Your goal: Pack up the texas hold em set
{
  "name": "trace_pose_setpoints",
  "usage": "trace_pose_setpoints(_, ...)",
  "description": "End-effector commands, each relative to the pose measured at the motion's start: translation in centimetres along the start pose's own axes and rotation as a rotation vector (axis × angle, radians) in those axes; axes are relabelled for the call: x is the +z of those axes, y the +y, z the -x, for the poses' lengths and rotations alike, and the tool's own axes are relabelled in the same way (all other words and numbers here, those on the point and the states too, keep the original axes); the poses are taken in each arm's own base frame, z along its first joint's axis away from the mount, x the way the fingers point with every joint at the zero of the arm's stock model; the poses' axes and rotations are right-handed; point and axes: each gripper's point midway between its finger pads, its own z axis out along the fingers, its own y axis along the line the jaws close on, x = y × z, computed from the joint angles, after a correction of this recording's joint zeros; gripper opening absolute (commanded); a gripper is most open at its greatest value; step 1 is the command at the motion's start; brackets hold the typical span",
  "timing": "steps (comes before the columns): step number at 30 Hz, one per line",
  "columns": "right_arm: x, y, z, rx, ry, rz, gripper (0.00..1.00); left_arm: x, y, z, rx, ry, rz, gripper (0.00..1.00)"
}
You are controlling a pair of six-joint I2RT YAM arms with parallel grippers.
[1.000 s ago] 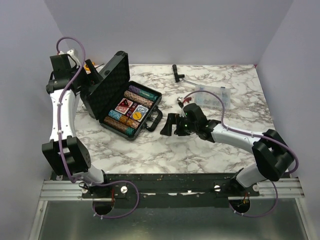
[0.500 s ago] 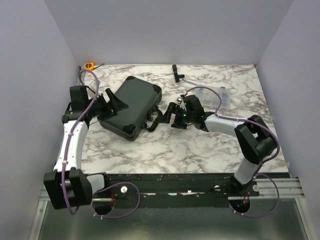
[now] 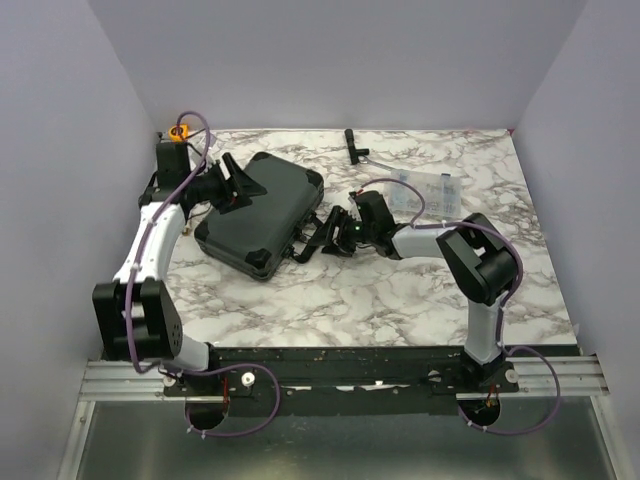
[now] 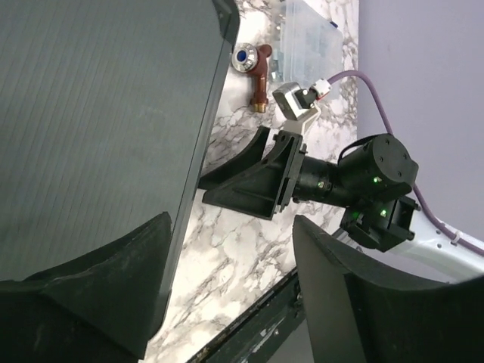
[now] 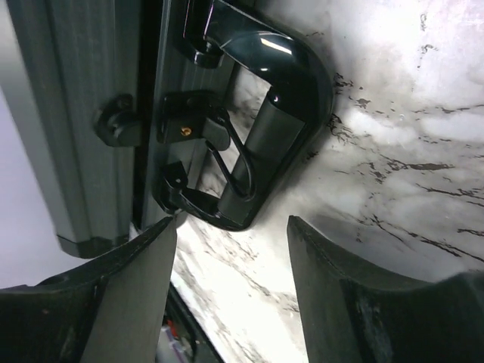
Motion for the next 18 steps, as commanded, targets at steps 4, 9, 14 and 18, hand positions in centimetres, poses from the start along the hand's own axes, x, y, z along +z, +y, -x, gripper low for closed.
trace_pose_setpoints(4, 0.9, 1.1, 0.6, 0.04, -0.005, 0.092, 0.5, 5.7, 0.3, 0.4, -0.021, 0.149, -0.069, 0.55)
trace_pose_setpoints(9, 1.2, 1.0, 0.9, 0.043, -0.006, 0.096, 0.44, 7.1, 5.0, -1.8, -0.071, 0.192, 0.058, 0.54)
trace_pose_setpoints(14, 1.5, 1.4, 1.4, 0.035, -0.013, 0.104, 0.41, 7.1, 8.6, -4.3, -0.118, 0.254, 0.19, 0.44)
trace_pose_setpoints(18, 1.7, 1.7, 1.8, 0.029, -0.013, 0.115, 0.41, 6.7, 10.2, -5.8, -0.152, 0.283, 0.26, 0.42)
